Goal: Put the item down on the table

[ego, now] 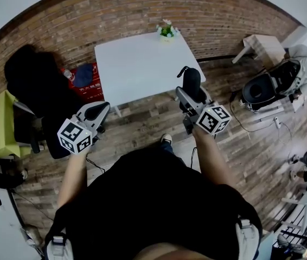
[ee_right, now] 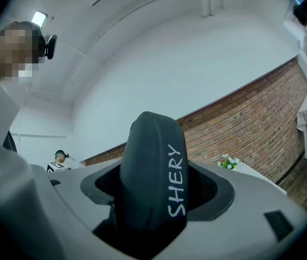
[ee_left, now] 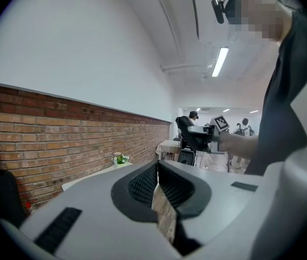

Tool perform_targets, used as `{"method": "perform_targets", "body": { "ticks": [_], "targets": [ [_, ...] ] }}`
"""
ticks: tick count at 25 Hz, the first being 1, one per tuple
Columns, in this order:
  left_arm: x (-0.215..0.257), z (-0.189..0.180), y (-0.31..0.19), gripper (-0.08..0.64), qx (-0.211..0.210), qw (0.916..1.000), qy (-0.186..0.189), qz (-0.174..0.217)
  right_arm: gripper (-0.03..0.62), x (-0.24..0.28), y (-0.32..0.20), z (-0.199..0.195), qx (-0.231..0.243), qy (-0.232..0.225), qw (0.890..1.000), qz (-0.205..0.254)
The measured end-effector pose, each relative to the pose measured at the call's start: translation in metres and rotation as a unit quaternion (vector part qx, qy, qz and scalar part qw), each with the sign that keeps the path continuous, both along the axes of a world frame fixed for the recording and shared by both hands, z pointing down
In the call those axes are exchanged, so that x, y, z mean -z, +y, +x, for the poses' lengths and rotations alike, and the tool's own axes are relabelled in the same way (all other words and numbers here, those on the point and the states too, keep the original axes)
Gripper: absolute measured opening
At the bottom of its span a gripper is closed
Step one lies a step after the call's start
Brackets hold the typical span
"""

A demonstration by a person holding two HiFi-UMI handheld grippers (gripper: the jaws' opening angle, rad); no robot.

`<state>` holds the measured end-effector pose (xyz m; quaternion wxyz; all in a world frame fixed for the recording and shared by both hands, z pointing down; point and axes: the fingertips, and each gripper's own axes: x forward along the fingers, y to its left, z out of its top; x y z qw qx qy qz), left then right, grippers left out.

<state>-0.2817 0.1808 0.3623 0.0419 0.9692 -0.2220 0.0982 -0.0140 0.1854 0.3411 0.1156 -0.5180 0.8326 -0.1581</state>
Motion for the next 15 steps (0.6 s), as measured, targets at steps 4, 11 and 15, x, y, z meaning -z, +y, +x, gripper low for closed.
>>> {"method": "perform_targets", "body": {
  "ticks": [4,11,15],
  "targets": [
    [-0.004,0.015,-0.007,0.012,0.006,0.9999,-0.007,-0.004,0.356,-0.004,-0.011,0.017,0.009,-0.002,1.0,-0.004],
    [-0.01,0.033,-0.022,0.012,0.021,0.9997,-0.009,-0.009,0.356,-0.013,-0.034,0.037,0.02,-0.005,1.0,-0.012],
    [-0.016,0.041,-0.03,0.012,0.026,0.9995,-0.011,-0.015,0.356,-0.016,-0.044,0.042,0.027,-0.005,1.0,-0.014]
  ]
}}
